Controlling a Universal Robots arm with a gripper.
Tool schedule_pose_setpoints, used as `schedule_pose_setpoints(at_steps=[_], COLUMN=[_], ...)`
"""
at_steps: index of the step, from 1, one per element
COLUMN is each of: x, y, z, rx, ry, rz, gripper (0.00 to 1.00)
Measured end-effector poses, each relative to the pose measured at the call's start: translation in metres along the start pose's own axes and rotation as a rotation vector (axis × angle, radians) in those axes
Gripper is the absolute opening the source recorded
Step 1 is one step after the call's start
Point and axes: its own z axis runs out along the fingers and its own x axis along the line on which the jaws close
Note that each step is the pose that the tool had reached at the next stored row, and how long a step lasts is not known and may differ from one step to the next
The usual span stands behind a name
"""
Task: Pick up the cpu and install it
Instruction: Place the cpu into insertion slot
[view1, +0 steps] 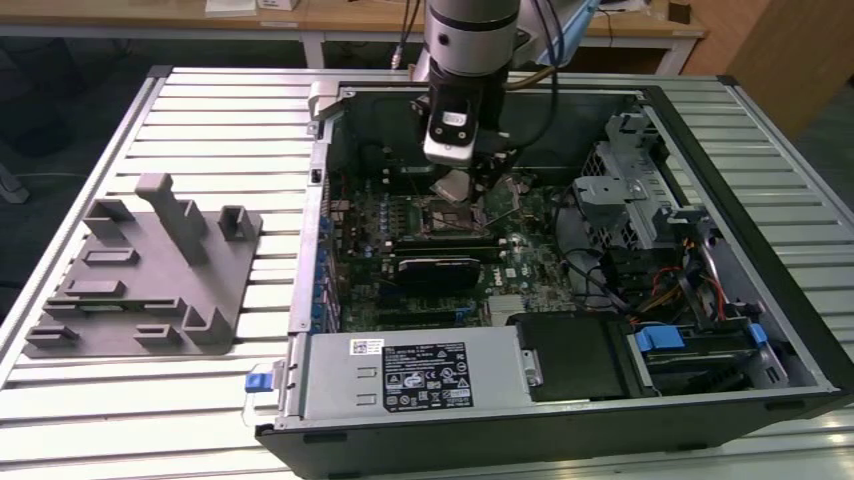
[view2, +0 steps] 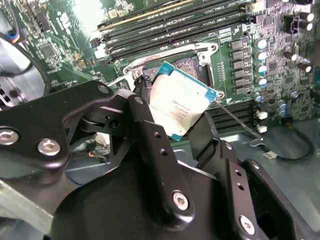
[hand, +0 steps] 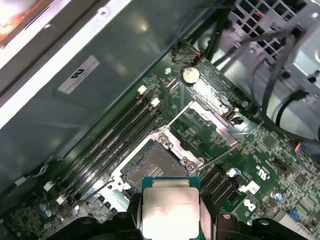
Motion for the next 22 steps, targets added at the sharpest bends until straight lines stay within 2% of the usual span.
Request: schedule_pose_setpoints(at_steps=[13, 22], x=[0.0000, 0.0000], y=[0.0000, -0.0002], z=[0.0004, 0.0024], rx=[0.0012, 0.0027], ry=[-0.0096, -0.0203], rz=[0.144, 0.303], gripper=[0.54, 0.54])
